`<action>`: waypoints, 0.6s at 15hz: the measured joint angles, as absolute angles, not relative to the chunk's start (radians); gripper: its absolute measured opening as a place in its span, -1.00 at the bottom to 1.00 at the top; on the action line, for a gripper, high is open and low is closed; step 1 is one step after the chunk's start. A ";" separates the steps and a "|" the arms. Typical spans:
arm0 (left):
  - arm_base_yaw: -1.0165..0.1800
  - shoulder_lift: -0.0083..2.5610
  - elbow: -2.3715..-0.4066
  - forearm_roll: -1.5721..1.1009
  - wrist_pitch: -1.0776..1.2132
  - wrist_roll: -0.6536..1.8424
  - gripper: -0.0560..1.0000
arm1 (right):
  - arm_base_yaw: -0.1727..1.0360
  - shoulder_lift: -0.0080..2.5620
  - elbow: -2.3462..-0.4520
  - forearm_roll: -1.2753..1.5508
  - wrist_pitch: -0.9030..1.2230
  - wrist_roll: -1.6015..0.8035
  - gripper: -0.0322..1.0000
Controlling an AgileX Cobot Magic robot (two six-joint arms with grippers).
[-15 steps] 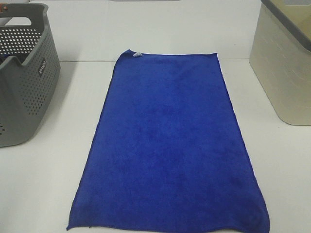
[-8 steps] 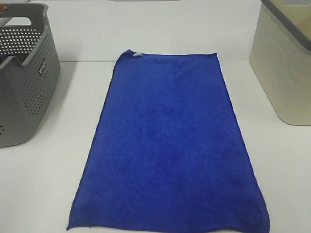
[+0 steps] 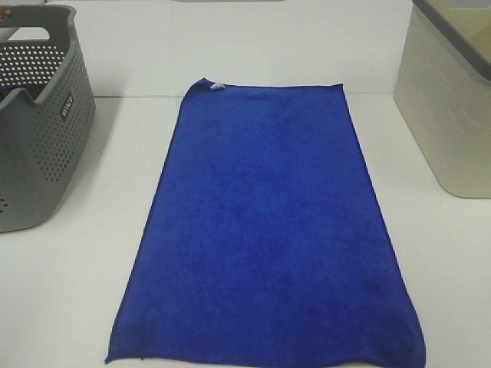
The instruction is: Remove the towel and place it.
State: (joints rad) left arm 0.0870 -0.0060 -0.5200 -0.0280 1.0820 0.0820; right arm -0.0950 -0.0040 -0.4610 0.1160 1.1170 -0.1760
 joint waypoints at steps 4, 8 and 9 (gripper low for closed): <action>0.087 -0.006 -0.520 -0.028 1.082 0.082 0.47 | -0.095 -0.004 -0.461 0.119 1.117 -0.176 0.44; 0.087 -0.006 -0.520 -0.028 1.082 0.082 0.47 | -0.095 -0.004 -0.461 0.122 1.117 -0.176 0.44; 0.087 -0.006 -0.520 -0.028 1.082 0.082 0.47 | -0.095 -0.004 -0.461 0.123 1.117 -0.176 0.44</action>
State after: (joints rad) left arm 0.0870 -0.0060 -0.5200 -0.0280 1.0820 0.0820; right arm -0.0950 -0.0040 -0.4610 0.1230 1.1170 -0.1760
